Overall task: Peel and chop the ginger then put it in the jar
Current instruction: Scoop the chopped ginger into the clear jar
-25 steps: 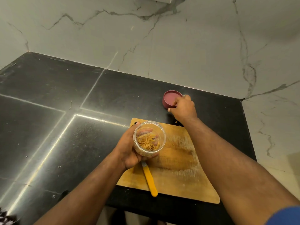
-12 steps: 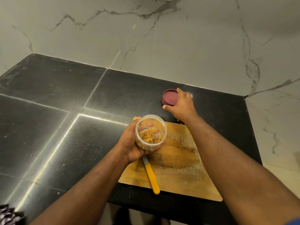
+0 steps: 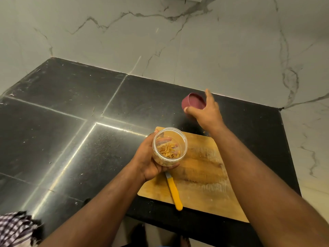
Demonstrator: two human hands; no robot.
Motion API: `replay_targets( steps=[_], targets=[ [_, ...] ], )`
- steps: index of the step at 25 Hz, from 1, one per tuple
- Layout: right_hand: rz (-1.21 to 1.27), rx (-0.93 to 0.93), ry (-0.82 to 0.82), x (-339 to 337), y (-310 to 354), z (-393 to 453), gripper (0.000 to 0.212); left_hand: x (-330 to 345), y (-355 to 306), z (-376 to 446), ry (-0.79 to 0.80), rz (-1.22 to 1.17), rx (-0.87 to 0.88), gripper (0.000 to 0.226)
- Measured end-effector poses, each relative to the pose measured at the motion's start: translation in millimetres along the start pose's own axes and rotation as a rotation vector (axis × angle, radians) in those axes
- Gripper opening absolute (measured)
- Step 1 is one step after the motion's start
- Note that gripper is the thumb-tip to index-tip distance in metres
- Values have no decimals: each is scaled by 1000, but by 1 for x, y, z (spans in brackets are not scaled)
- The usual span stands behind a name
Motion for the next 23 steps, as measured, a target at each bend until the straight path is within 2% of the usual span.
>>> replay_targets(
  steps=[4, 5, 8, 12, 18, 23],
  targets=[
    [571, 79, 343, -7, 14, -64, 92, 15, 1, -7, 95, -34, -10, 63],
    [621, 51, 425, -13, 23, -81, 91, 17, 1, -10, 118, -45, -11, 66],
    [447, -116, 591, -27, 48, -122, 92, 21, 2, -16, 156, -24, -16, 75],
    [91, -267, 573, -33, 61, -148, 96, 35, 5, -28, 153, 78, -21, 80],
    [-132, -314, 631, -38, 67, -164, 100, 56, 3, -39, 166, 210, 9, 81],
    [-154, -300, 655, -42, 69, -167, 95, 61, 3, -46, 136, 260, 29, 87]
  ],
)
Point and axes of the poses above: each hand's wrist, its own z-axis towards the middle knuckle, its own x-axis out of the palm, y = z × x, the point moved 10 cm from there along z, towards the middle knuckle, and after that the axes turned 3 degrees about y, right-handed, at the moved point
